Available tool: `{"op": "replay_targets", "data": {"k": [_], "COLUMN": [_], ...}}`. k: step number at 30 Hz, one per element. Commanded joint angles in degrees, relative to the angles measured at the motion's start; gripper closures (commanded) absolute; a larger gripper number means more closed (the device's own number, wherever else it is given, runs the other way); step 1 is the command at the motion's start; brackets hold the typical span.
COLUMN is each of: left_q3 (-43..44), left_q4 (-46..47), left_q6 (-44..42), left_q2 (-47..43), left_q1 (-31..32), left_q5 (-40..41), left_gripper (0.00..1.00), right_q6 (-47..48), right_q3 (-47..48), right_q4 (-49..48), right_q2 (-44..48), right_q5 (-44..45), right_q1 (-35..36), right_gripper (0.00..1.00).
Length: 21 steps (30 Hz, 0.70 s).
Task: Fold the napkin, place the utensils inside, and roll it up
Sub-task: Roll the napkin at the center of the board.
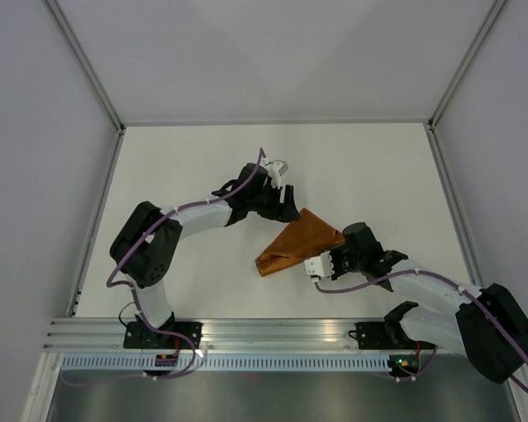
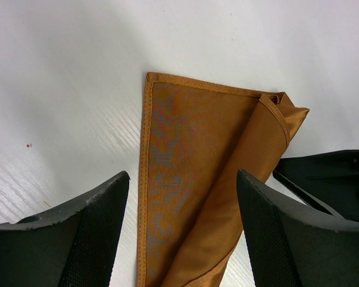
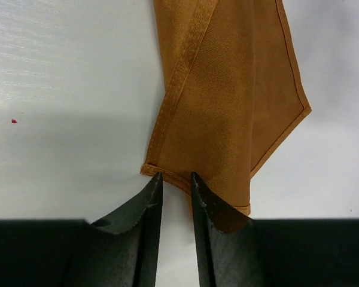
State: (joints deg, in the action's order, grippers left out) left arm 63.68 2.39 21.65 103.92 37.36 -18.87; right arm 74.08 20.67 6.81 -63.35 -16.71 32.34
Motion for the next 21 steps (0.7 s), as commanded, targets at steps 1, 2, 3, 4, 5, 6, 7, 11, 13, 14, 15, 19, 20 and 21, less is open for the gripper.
{"op": "replay_targets", "data": {"k": [1,2,3,4,5,6,7,11,13,14,15,19,20,21], "left_q3": [-0.1,-0.2,-0.1,-0.1,-0.1,-0.1,0.0,0.1,0.1,0.1,0.2,0.4,0.4,0.4], "left_q4": [2.3,2.3,2.4,2.4,2.5,2.5,2.5,2.4,2.3,2.2,2.2,2.3,2.3,2.3], "left_q6": [2.0,2.0,2.0,2.0,2.0,2.0,2.0,1.8,1.7,1.7,1.7,1.8,1.9,1.9], "left_q2": [-2.1,-2.0,-2.0,-2.0,-2.0,-1.9,-1.9,-1.9,-1.8,-1.8,-1.7,-1.3,-1.3,-1.3], "left_q1": [0.1,0.1,0.1,0.1,0.0,0.0,0.1,0.1,0.1,0.0,0.1,0.0,0.0,0.0], "left_q5": [0.4,0.3,0.2,0.2,0.2,0.2,0.2,-0.3,0.1,0.2,0.2,0.1,0.0,0.0], "left_gripper": [0.23,0.23,0.23,0.23,0.23,0.23,0.23,0.23,0.23,0.23,0.23,0.23,0.23,0.23], "right_q6": [-1.0,-1.0,-1.0,-1.1,-1.2,-1.4,-1.5,-0.9,-1.7,-2.3,-3.6,-4.7,-4.7,-4.7], "right_q3": [0.4,0.4,0.3,0.1,0.1,0.1,0.1,0.2,0.6,1.1,2.6,5.7,5.9,6.4], "right_q4": [-1.8,-1.9,-2.1,-2.1,-2.4,-2.4,-2.4,-0.5,0.9,1.6,2.4,6.5,7.0,8.2], "right_q2": [-0.5,-0.6,-0.7,-0.9,-1.1,-1.1,-1.1,-0.2,0.1,0.2,0.2,-0.5,-1.0,-1.2], "right_q5": [0.8,0.8,0.9,1.0,1.1,1.1,1.2,0.6,0.0,-0.3,-0.7,-2.4,-2.7,-3.1], "right_q1": [0.4,0.4,0.4,0.4,0.6,0.6,0.6,0.7,0.8,0.9,1.1,1.0,1.1,1.0], "right_gripper": [0.69,0.70,0.71,0.76,0.78,0.79,0.80,0.59,0.57,0.57,0.59,0.65,0.66,0.66]}}
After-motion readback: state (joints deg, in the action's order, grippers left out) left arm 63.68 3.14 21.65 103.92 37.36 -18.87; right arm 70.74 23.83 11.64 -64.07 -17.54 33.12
